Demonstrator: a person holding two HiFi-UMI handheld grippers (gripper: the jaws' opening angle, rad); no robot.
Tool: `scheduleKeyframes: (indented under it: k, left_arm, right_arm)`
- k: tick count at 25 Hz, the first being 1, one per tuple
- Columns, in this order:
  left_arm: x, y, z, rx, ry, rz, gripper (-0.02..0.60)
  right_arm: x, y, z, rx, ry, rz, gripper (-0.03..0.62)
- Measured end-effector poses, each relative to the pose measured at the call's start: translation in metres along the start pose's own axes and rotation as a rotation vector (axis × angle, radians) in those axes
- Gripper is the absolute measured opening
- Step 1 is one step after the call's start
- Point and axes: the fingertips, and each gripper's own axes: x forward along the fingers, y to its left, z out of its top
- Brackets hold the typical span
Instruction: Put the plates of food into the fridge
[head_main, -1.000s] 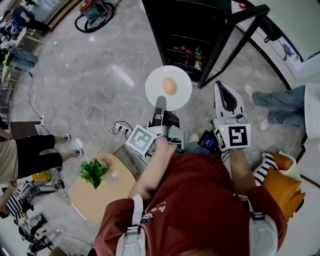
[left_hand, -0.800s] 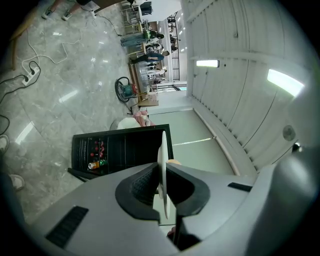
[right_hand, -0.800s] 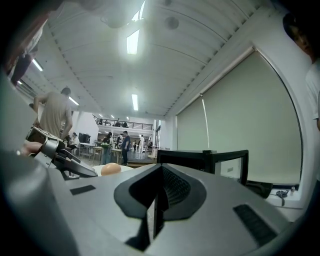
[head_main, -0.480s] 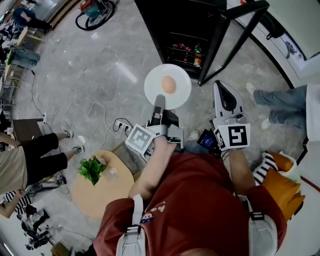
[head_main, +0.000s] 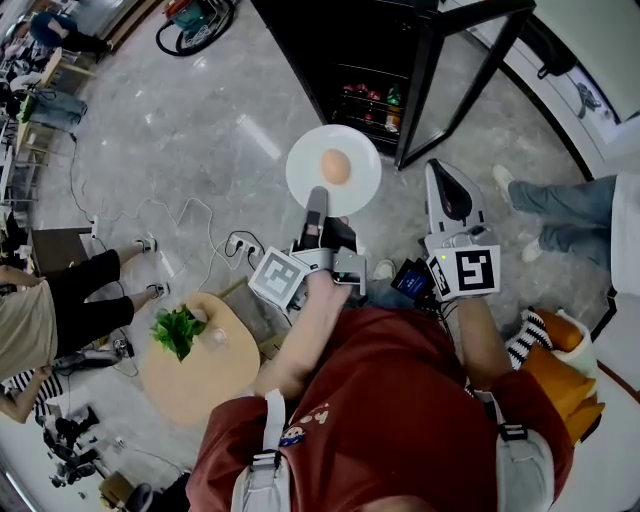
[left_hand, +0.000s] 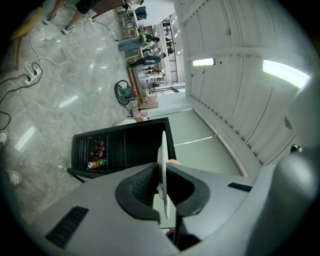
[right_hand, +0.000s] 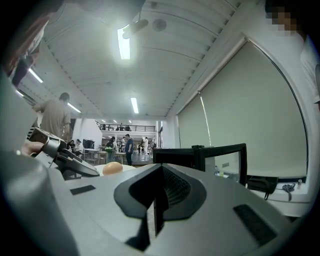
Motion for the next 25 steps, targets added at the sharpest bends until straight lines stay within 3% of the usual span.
scheduleKeyframes:
  k: [8, 25]
  left_arm:
    - [0.009, -0.039, -0.014, 0.009, -0.013, -0.071, 0.021]
    - [0.044, -0.029, 0.016, -0.01, 0.057, -0.088, 0.021]
  right_arm:
    - [-0.007, -0.01, -0.007, 0.012, 0.005, -0.003, 0.011]
    - [0.034, 0.007, -0.015, -0.032, 0.032, -0.05, 0.011]
